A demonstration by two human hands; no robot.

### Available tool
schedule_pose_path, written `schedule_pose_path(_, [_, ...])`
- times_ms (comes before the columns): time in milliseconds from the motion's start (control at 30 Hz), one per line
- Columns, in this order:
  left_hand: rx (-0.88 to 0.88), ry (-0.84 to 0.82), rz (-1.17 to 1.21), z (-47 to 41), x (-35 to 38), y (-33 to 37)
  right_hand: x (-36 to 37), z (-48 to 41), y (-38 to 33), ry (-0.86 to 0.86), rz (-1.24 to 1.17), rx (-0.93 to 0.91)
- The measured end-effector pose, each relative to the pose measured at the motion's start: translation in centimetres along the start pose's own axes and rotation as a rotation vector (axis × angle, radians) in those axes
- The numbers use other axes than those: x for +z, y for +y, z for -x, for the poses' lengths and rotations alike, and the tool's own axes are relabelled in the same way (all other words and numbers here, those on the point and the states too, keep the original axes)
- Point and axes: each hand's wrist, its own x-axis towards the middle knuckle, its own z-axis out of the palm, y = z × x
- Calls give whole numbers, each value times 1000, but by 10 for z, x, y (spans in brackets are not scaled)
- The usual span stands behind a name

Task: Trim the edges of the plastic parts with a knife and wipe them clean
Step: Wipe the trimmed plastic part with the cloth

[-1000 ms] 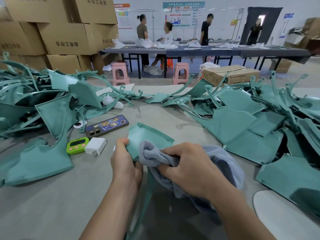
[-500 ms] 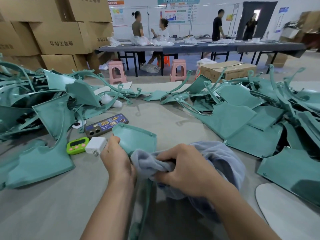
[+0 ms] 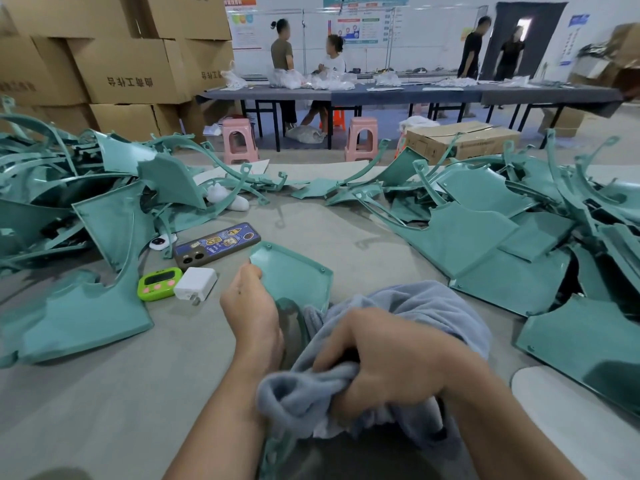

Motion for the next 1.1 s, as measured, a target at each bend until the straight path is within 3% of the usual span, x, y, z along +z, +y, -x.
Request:
schedule_pose_path(67, [-26,13,-13,-5,-2,3,-7,0,13,211,-187,11])
schedule_pose_path(100, [-42,16,18,-7,-3,5,-10,-2,21,400,-275,45])
schedule_pose_path(200, [-69,38,125,-15,-7,7,-17,-5,44,1064,-447,326])
schedule_pose_path(267, [-35,51,103,-17,-8,6,-19,-2,54,1341,-380,510])
schedule_pose_path(433, [123,25,-153,-17,-11,-2,-14,-2,52,1601,-166,417])
schedule_pose_path(567, [293,48,-339,-28,-23,0,-35,13,61,1753,-486,327])
schedule_pose_path(667, [298,84,-403,-26,-23,1,-38,16,58,1564,-556,233])
schedule_pose_path(767, [270,105,-383,-23,-20,0,-17,0,35,1087,-416,82])
schedule_pose_path(833, [272,131,-400,-23,-20,-1,7,-14,21,828,-188,95])
schedule_pose_path(1000, [289,146,-428,-26,-22,1,39,-34,2,608,240,235])
schedule_pose_path(1100, [296,117,-488,-22,-22,-1,37,-32,-2,348,426,212])
